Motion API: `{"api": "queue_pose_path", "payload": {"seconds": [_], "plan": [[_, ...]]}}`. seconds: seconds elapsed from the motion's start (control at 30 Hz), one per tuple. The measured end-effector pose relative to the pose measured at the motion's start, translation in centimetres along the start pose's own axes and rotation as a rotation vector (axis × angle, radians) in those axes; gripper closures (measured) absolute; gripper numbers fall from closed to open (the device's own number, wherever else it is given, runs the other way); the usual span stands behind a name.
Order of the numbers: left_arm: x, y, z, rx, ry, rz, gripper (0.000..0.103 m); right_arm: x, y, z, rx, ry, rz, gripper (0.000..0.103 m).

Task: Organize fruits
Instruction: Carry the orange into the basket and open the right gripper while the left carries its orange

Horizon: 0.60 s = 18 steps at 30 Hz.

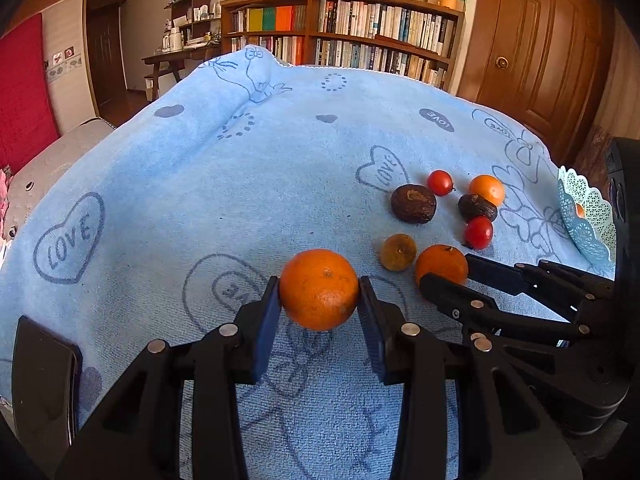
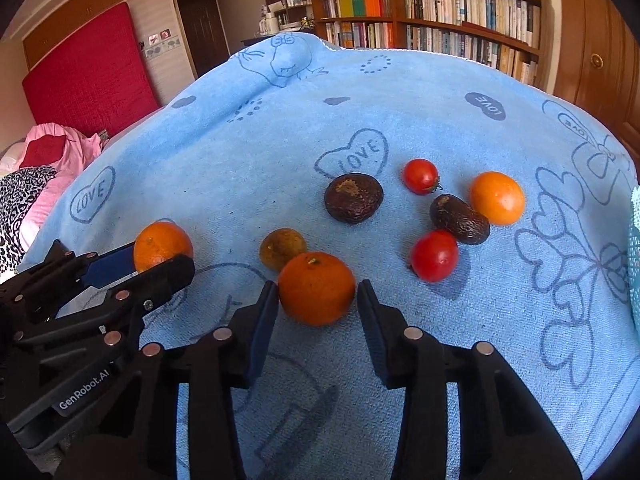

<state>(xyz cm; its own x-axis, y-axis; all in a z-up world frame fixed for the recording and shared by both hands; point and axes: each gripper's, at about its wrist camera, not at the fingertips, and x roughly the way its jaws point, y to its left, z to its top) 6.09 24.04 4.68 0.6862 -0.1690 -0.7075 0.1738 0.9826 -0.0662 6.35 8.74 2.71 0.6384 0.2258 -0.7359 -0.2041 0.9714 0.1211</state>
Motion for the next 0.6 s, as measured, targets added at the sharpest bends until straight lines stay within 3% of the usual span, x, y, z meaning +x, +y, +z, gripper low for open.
{"api": "queue_pose_path", "payload": {"seconds": [0.37,0.6], "plan": [[-0.2,-0.7,0.2,0.015,-0.004,0.005,0.064,-2.9,-2.1,-1.3,0.077,-0.045,-0.005,0.064],[-0.8,-2.6,0.4,0.051,-0.014,-0.012,0.064,-6.6,-5.6,-1.9,0.156,-0.120,-0.062,0.064]]}}
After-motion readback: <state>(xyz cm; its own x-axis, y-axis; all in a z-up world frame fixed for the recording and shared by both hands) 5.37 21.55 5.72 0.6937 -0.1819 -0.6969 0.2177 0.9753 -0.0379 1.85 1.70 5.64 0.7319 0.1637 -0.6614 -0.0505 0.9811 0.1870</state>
